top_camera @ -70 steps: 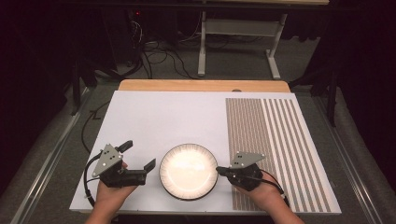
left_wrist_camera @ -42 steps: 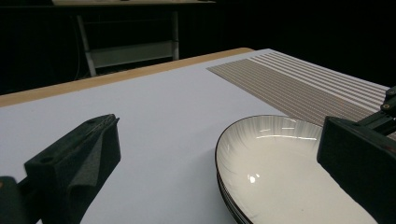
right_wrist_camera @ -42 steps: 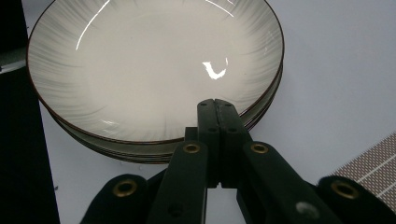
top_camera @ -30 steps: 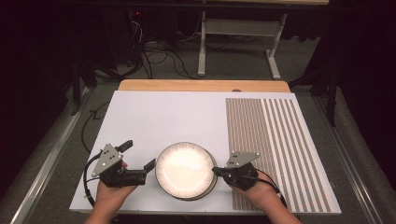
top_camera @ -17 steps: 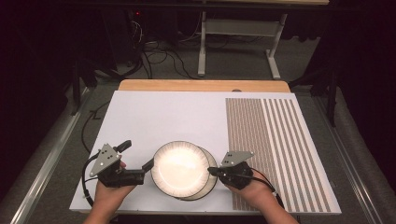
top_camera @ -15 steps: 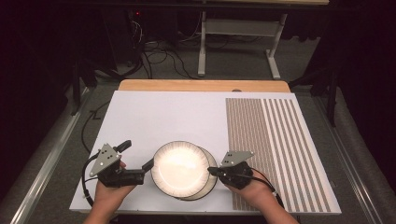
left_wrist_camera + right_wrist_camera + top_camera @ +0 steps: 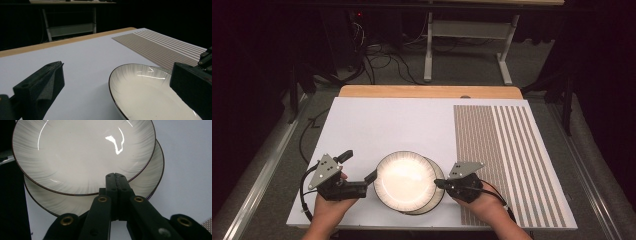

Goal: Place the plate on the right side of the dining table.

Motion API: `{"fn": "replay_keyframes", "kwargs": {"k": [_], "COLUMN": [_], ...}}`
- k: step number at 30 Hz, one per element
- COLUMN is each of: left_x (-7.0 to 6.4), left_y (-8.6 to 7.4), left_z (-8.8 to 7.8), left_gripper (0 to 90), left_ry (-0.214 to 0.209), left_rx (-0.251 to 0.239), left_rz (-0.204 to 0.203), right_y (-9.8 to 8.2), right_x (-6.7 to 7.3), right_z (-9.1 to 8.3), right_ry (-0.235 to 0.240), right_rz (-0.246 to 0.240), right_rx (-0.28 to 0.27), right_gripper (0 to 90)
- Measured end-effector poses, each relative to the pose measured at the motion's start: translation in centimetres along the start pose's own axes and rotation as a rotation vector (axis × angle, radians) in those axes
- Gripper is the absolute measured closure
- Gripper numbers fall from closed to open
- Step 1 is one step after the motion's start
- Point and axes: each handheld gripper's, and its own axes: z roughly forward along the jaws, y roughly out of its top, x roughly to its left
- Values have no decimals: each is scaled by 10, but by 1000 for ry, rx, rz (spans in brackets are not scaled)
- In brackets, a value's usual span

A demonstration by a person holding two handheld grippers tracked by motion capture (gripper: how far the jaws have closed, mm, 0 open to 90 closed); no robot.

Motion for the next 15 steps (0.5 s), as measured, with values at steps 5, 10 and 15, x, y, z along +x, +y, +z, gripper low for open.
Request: {"fn": "replay_keyframes", "kwargs": {"k": [5,10,15], "left_x": [-1,-1,-1], "left_y": [0,0,0], "left_z": [-1,0,-1], "left_gripper": [0,0,0], "left_ry": [-4,-2,0], "left_rx": [-14,-15,-17], "left_rz": [2,3,0], "right_y": [0,0,0], "right_x": [0,0,0], "right_z": [0,0,0], "right_ry": [1,1,2], "right_rz": [1,2,3], "right_rx": [0,0,0], "right_gripper": [900,900,900]}}
